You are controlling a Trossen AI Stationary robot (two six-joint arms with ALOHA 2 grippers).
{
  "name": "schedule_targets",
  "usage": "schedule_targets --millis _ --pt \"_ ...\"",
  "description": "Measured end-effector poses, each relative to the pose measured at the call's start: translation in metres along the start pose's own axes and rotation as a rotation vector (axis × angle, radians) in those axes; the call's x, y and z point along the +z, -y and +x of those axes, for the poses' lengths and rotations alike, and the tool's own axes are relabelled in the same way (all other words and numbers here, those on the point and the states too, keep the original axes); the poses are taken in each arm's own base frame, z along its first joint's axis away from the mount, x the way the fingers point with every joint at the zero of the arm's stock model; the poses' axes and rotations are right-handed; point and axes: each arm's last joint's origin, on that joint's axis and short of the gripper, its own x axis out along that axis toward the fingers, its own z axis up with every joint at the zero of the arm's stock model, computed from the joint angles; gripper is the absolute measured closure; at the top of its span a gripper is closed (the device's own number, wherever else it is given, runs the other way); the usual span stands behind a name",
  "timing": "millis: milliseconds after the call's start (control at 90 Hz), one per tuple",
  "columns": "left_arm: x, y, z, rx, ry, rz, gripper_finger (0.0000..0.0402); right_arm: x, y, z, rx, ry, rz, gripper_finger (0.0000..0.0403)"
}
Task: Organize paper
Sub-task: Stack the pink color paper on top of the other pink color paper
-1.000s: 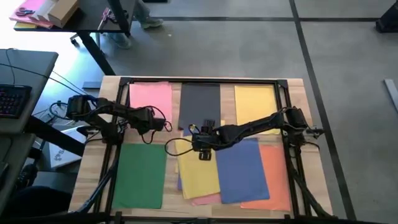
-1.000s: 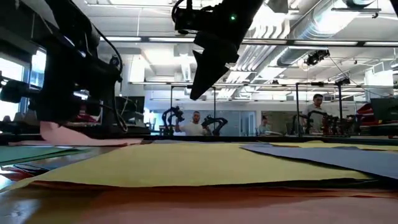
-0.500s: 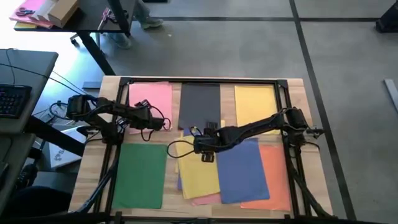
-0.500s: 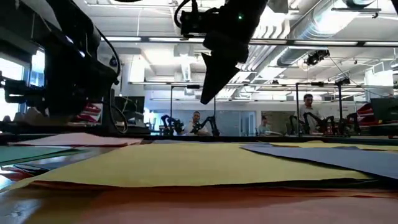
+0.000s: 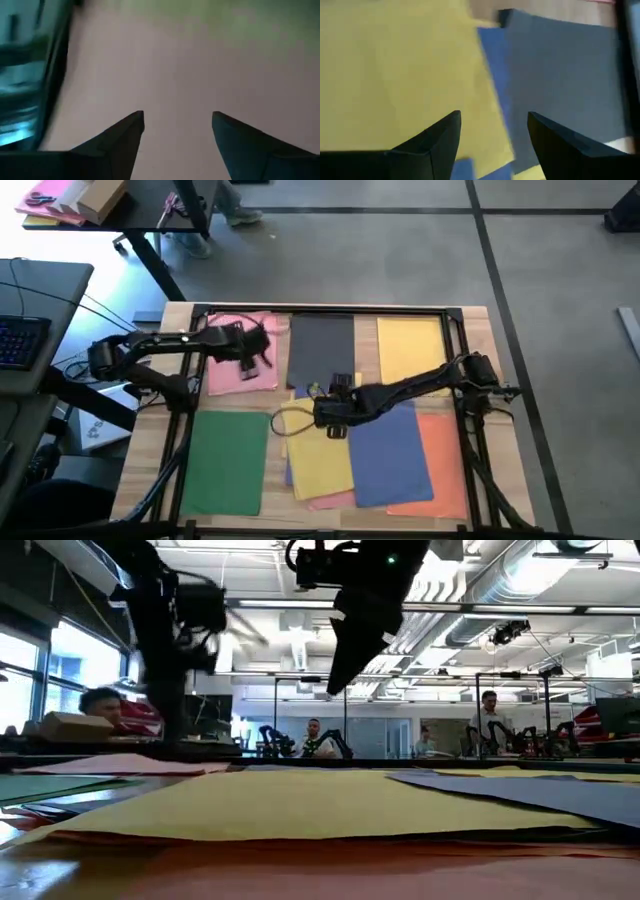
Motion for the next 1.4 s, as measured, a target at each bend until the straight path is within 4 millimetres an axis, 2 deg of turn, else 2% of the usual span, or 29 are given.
schedule_targets --millis 100,222,322,522,689,1111,1300,1400 --pt "0.015 -0.003 0.005 -0.069 0.13 -0.224 0.0174 -0.001 0.005 -0.005 -0.003 -0.005 0.017 0.0187" --pt "0.017 0.004 0.017 -0.105 0.114 -0.299 0.0174 -0.004 0.005 -0.013 -0.002 -0.02 0.039 0.0187" --pt "0.011 0.017 0.03 -0.131 0.026 -0.256 0.0174 -0.008 0.001 -0.016 -0.005 -0.042 0.054 0.0187" --pt "0.007 0.047 0.047 -0.16 -0.019 -0.138 0.0174 -0.008 -0.006 -0.02 -0.022 -0.026 0.067 0.0187" --pt "-0.005 0.059 0.056 -0.114 -0.121 -0.08 0.0174 -0.01 -0.012 -0.024 -0.025 -0.022 0.071 0.0187" --pt "-0.024 0.07 0.032 -0.086 -0.252 0.08 0.0174 -0.011 -0.013 -0.025 -0.044 -0.019 0.076 0.0187" --pt "-0.018 0.072 0.012 -0.087 -0.143 0.083 0.0174 -0.01 -0.013 -0.025 -0.069 -0.012 0.068 0.0187" --pt "-0.015 0.065 0.0 -0.023 -0.081 0.064 0.0174 -0.01 -0.011 -0.024 -0.075 -0.013 0.074 0.0187"
